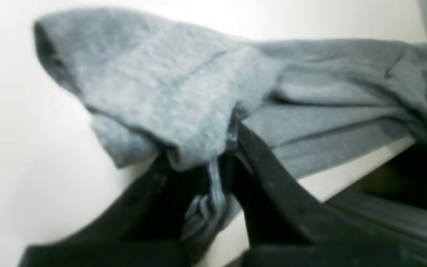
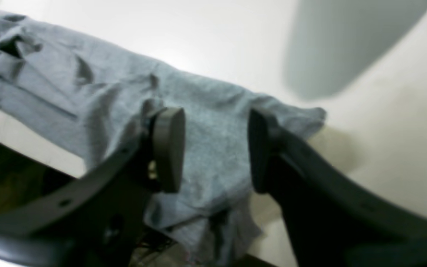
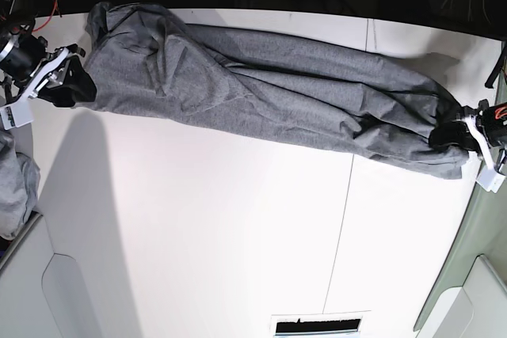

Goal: Layout the t-shirt on the table in an organized manner, then fold the t-shirt properly
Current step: 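Fold the strip end with the left gripper toward the right gripper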

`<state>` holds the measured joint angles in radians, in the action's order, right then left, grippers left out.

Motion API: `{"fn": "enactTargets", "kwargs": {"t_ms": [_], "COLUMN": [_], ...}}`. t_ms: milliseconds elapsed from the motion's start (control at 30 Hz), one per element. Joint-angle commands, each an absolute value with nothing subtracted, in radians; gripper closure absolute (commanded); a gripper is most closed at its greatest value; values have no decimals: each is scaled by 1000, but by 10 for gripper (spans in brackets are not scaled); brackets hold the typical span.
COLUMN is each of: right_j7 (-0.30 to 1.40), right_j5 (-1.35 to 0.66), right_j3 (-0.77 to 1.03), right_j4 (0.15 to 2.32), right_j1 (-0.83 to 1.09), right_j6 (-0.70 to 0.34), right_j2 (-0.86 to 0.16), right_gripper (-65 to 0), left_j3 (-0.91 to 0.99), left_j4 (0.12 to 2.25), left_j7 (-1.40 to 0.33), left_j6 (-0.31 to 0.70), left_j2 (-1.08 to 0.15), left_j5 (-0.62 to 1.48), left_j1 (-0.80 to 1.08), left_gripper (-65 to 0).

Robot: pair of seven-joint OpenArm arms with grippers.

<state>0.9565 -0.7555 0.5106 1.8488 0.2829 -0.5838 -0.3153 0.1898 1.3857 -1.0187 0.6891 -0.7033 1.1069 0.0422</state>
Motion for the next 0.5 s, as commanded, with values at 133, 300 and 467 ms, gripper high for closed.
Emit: {"fn": "enactTargets", "kwargs": {"t_ms": [133,300,467], "right_j7": [916,916,894], "right_j5": [-732,-714,-709], "right_j3": [517,517,517], "right_j4": [1862,1861,1861], "right_j1": [275,275,272], "right_j6": [-587,-587,-571], "right_j2": [-329,-330,-330], "right_gripper": [-279,-279,-279], "left_j3": [195,125,-65], "left_j4": [1657,1751,1732], "left_j7": [-999,-975,-899], "left_j6": [698,698,685], "left_j2": [-598,-492,-412], "left_j5": [1064,996,793], "left_j1": [101,123,116], "left_gripper": [0,0,0]}}
